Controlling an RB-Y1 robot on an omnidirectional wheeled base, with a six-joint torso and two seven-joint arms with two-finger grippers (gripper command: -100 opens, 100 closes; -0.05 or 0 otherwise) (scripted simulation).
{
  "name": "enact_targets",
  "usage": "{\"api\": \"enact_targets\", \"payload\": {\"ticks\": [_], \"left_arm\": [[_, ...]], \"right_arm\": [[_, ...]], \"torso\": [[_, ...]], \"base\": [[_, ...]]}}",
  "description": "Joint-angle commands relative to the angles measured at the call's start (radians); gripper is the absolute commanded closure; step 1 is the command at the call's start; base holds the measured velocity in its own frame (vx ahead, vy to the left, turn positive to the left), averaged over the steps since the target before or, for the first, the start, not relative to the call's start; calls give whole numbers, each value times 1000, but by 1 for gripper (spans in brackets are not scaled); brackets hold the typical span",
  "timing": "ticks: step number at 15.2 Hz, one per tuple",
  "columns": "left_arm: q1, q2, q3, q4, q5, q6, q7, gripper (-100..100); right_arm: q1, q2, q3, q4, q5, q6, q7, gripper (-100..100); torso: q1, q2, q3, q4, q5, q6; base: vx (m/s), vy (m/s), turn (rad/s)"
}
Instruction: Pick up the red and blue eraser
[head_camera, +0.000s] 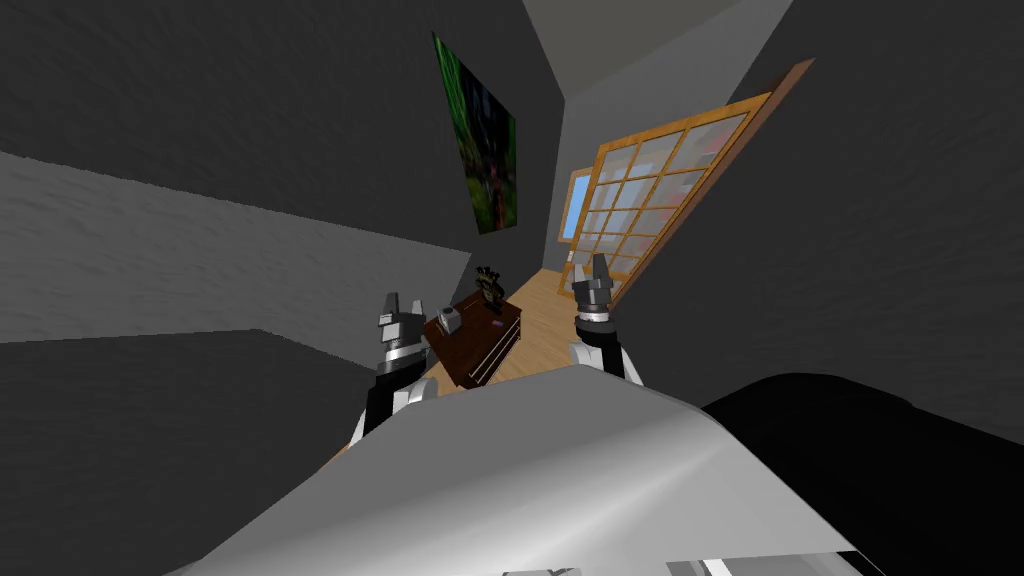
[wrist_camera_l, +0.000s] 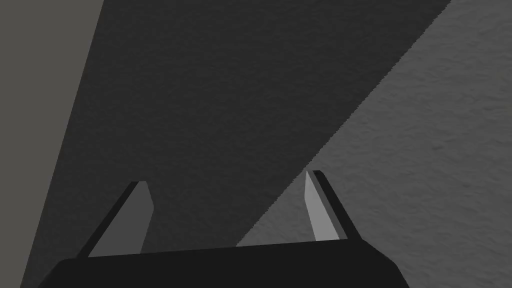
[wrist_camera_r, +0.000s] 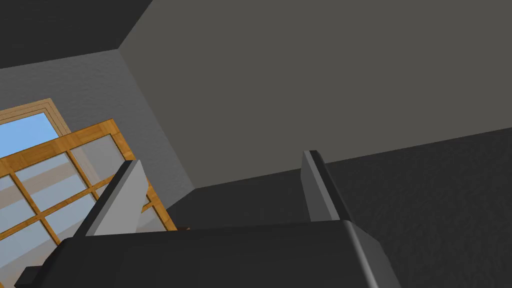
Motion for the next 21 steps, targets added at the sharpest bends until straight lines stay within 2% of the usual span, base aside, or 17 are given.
{"api": "enact_targets", "payload": {"ticks": [1,6,7,8,9,10,11,12,13,14,15,16,17,18,19,20,21], "left_arm": [[-3,38,-1,19,14,17,-7,-100],[-21,123,-7,115,84,100,-38,-100],[-21,123,-7,115,84,100,-38,-100],[-26,141,-9,143,104,124,-46,-100],[-26,141,-9,143,104,124,-46,-100],[-31,158,-11,173,126,149,-55,-100],[-31,158,-11,173,126,149,-55,-100],[-37,175,-13,205,149,175,-65,-100],[-37,175,-13,205,149,175,-65,-100],[-43,193,-16,239,173,203,-75,-100],[-43,193,-16,239,173,203,-75,-100],[-50,210,-19,275,199,233,-86,-100],[-50,210,-19,275,199,233,-86,-100],[-57,227,-23,312,225,263,-97,-100],[-57,227,-23,313,225,263,-97,-100],[-64,244,-26,348,253,295,-108,-100],[-64,244,-26,352,253,295,-108,-100]], "right_arm": [[0,0,0,0,0,0,0,0],[0,0,0,0,0,0,0,0],[0,0,0,0,0,0,0,0],[0,0,0,0,0,0,0,0],[0,0,0,0,0,0,0,0],[0,0,0,0,0,0,0,0],[0,0,0,0,0,0,0,0],[0,0,0,0,0,0,0,0],[0,0,0,0,0,0,0,0],[0,0,0,0,0,0,0,0],[0,0,0,0,0,0,0,0],[0,0,0,0,0,0,0,0],[0,0,0,0,0,0,0,0],[0,0,0,0,0,0,0,0],[0,0,0,0,0,0,0,0],[0,0,0,0,0,0,0,0],[0,0,0,0,0,0,0,0]], "torso": [[0,0,0,0,0,0],[-7,1,0,0,-2,1],[-7,-1,0,0,-2,1],[-6,-2,-1,0,-1,0],[-5,-2,-1,-1,-1,0],[-5,-3,-2,-1,-1,0],[-4,-3,-2,-1,-1,0],[-3,-3,-2,-1,-1,0],[-3,-4,-2,-1,-1,0],[-3,-3,-2,-1,-1,0],[-3,-3,-2,-1,-1,1],[-3,-3,-2,-1,-1,0],[-3,-4,-2,-1,-1,0],[-3,-4,-2,-1,-1,0],[-2,-4,-2,-1,0,1],[-2,-4,-2,-1,-1,0],[-2,-5,-3,-1,0,1]], "base": [[-20,-43,-63],[-15,-99,-151],[38,-72,-117],[45,-66,-103],[46,-54,-79],[54,-46,-121],[47,-37,-115],[48,-39,-136],[42,-37,-113],[46,-38,-163],[49,-33,-128],[56,-38,-148],[52,-35,-120],[58,-29,-156],[59,-28,-130],[66,-34,-152],[62,-28,-144]]}}
